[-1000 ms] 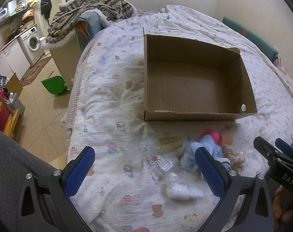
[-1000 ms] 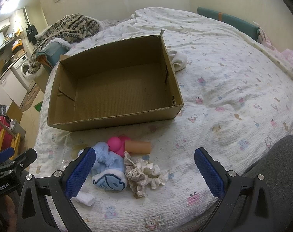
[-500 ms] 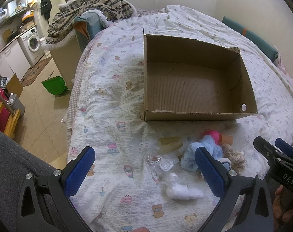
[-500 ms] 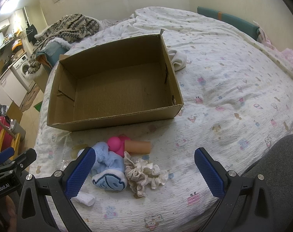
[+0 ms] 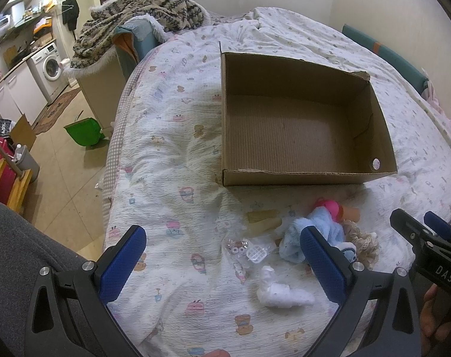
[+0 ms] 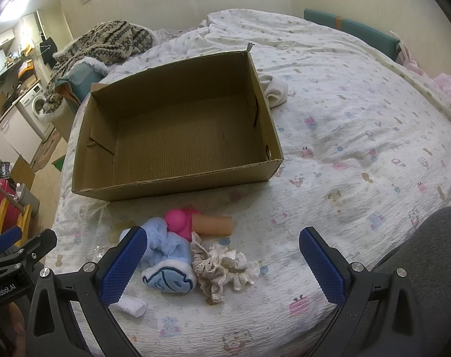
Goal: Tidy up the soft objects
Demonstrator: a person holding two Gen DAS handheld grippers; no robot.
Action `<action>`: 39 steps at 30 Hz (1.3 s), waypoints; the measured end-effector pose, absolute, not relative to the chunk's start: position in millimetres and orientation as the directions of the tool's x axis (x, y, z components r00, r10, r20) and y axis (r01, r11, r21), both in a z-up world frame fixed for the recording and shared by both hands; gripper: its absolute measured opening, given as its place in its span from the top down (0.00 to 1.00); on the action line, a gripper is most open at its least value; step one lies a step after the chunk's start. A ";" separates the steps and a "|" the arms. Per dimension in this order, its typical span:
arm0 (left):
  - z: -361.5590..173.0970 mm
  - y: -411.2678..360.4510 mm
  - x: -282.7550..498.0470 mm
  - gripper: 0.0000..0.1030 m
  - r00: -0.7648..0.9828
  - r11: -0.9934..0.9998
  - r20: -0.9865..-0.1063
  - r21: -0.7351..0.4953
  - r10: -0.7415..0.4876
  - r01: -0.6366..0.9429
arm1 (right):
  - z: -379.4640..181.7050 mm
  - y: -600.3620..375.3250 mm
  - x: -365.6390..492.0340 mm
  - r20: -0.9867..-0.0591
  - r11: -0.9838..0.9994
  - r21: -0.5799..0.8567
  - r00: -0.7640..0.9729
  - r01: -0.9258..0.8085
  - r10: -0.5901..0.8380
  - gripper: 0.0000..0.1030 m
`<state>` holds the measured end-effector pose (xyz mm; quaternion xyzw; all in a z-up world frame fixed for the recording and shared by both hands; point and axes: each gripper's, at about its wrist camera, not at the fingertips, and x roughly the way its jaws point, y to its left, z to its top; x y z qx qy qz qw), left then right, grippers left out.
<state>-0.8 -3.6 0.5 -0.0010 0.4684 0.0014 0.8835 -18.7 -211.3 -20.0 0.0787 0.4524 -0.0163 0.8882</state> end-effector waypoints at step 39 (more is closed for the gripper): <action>-105.6 -47.2 10.3 0.52 0.105 0.991 -0.989 -0.091 -0.101 0.097 | -34.5 -242.2 -11.9 -0.843 0.937 0.276 0.522 0.216 0.128 0.00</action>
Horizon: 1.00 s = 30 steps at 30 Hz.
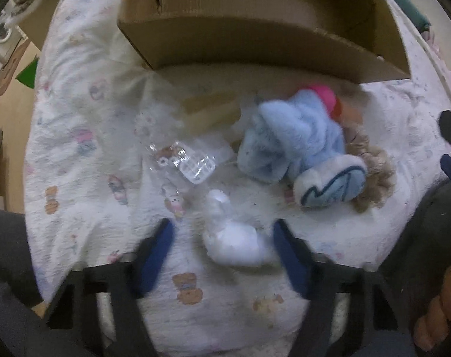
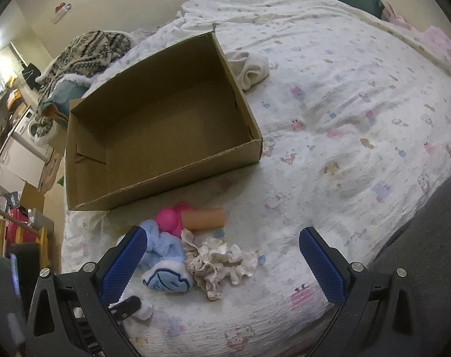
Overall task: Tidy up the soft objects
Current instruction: 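Grasp the white sock with the left tool while the right tool grasps the beige scrunchie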
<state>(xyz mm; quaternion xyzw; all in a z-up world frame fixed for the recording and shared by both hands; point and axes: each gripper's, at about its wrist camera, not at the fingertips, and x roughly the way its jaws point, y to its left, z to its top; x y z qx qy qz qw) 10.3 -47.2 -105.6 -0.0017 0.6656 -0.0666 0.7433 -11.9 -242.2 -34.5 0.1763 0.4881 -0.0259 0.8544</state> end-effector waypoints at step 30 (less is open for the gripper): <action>-59.3 3.3 8.2 0.81 0.295 0.996 -0.953 -0.085 -0.070 -0.038 | -71.5 -224.8 4.2 -0.877 0.891 0.422 0.325 0.167 0.354 0.91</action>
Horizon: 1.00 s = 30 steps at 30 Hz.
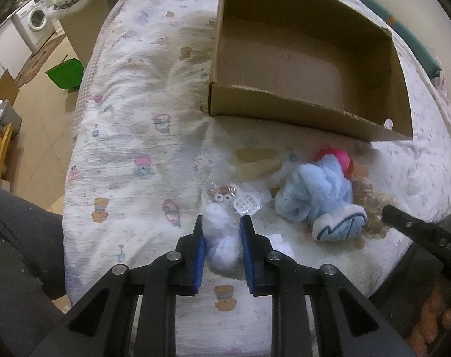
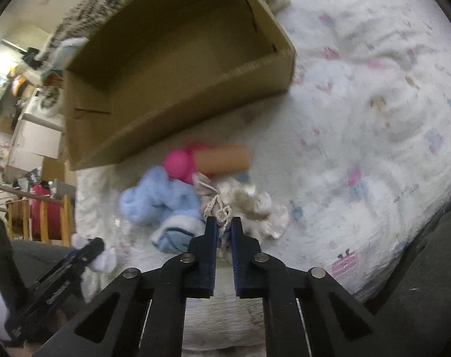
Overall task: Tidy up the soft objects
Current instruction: 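Grasp the white sock with the left tool while the right tool grasps the beige scrunchie, then carry the sock and scrunchie over the box with both tools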
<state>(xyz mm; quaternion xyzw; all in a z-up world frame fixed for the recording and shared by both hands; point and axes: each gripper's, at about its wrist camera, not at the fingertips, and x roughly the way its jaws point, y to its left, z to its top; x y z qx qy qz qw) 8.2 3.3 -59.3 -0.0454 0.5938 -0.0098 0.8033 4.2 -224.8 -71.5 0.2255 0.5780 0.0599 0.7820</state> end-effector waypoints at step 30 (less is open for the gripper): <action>22.0 17.0 51.3 0.81 0.501 0.994 -0.863 -0.103 -0.070 -0.038 | 27.5 -246.0 19.3 -0.621 0.779 0.625 0.575 -0.045 0.532 0.92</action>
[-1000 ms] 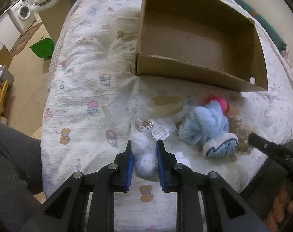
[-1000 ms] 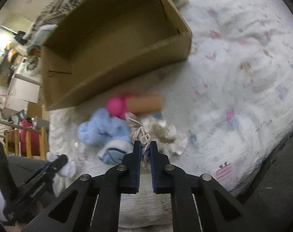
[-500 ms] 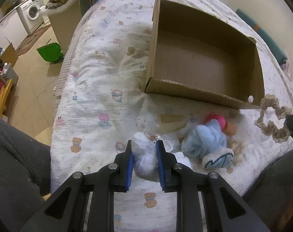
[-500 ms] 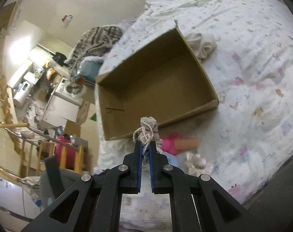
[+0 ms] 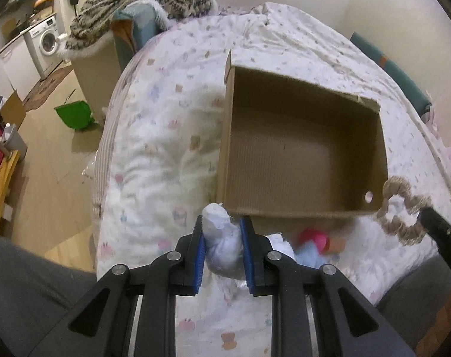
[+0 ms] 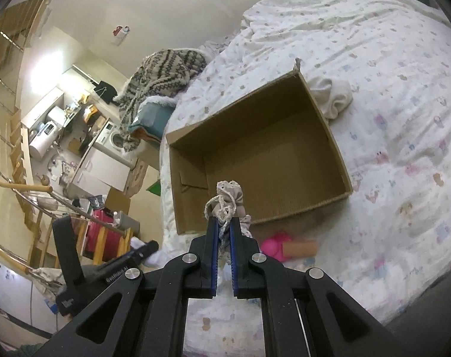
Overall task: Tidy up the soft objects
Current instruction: 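Carry the sock and scrunchie over the box with both tools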
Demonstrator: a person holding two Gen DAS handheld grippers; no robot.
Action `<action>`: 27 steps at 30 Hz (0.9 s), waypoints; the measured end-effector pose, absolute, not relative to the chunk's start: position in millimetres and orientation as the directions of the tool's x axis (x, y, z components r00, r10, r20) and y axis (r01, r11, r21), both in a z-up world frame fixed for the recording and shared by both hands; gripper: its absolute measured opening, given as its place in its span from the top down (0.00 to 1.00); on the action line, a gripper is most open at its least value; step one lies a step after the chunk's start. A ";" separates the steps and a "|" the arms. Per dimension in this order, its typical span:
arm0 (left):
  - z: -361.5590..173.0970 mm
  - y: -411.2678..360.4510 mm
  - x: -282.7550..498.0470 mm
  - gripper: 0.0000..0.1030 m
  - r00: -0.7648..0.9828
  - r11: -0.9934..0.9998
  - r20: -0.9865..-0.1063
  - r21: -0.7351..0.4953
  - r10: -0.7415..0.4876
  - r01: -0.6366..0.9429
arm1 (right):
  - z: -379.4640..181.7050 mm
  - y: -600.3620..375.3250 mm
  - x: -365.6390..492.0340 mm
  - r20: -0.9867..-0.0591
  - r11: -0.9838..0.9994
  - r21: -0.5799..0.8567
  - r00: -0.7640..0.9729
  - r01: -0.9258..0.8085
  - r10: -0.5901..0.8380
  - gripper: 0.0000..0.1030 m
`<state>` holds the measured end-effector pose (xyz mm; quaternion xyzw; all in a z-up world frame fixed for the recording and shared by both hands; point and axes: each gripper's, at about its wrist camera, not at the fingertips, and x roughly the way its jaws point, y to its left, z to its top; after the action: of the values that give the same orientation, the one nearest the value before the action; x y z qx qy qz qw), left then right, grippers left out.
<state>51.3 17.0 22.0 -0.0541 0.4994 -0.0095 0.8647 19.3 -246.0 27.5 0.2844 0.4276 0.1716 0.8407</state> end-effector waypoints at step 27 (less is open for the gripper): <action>-17.8 -37.0 143.3 0.81 0.545 0.996 -0.836 -0.020 -0.065 0.087 | -22.0 -250.0 98.9 -0.716 0.868 0.496 0.575 0.018 0.397 0.92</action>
<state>143.3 -37.0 -17.8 0.0117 0.4751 -0.0431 0.8788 98.9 -250.0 -22.0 0.2315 0.4475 0.1106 0.8567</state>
